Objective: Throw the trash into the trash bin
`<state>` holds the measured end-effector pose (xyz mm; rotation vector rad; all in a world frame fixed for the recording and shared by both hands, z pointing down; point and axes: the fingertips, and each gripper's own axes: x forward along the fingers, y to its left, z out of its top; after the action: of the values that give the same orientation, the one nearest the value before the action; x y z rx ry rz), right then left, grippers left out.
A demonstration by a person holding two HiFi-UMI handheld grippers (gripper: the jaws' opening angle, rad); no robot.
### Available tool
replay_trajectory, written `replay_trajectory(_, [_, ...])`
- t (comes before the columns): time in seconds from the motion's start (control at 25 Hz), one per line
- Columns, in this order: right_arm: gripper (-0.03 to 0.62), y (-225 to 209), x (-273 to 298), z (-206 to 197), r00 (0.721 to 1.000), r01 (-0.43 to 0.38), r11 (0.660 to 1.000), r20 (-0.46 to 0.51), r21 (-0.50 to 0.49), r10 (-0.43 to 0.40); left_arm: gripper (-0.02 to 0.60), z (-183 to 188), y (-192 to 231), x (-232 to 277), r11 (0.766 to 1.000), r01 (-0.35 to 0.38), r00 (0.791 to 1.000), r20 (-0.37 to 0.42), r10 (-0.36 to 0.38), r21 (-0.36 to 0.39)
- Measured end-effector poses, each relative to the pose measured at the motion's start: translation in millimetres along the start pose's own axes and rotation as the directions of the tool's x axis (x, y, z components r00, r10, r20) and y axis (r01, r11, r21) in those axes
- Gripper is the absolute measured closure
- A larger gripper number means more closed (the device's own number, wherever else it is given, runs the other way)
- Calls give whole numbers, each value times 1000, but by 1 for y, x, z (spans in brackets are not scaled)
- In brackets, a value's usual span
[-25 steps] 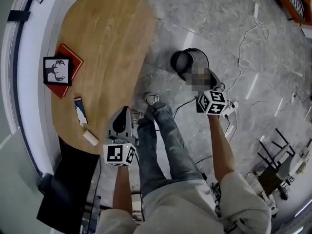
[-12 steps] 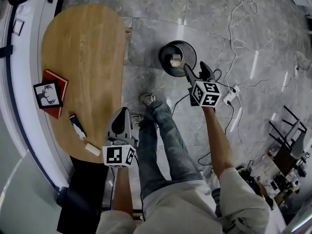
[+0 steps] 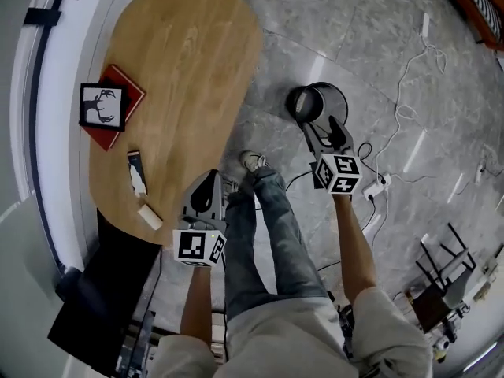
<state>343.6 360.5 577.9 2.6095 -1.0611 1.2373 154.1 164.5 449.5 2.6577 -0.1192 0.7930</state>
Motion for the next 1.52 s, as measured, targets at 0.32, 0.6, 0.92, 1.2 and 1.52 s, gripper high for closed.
replay_trajectory(0.32, [279, 129, 34, 15, 979, -205, 957, -59, -205, 197, 563, -7, 73, -75, 975, -191, 976, 86, 201, -112])
replay_trajectory(0.6, [279, 267, 47, -1, 901, -433, 832, -176, -348, 396, 563, -33, 123, -159, 893, -374, 901, 132, 414, -251])
replay_trajectory(0.92, [279, 420, 27, -76, 765, -644, 628, -359, -436, 535, 563, -88, 169, -256, 770, -508, 799, 122, 589, -387])
replay_trajectory(1.2, [279, 497, 7, -136, 658, -752, 469, -495, -463, 568, 563, -129, 190, -319, 660, -579, 710, 102, 696, -478])
replay_trajectory(1.52, [279, 551, -3, -192, 549, -832, 284, -635, -476, 543, 563, -167, 194, -360, 569, -602, 647, 75, 759, -561])
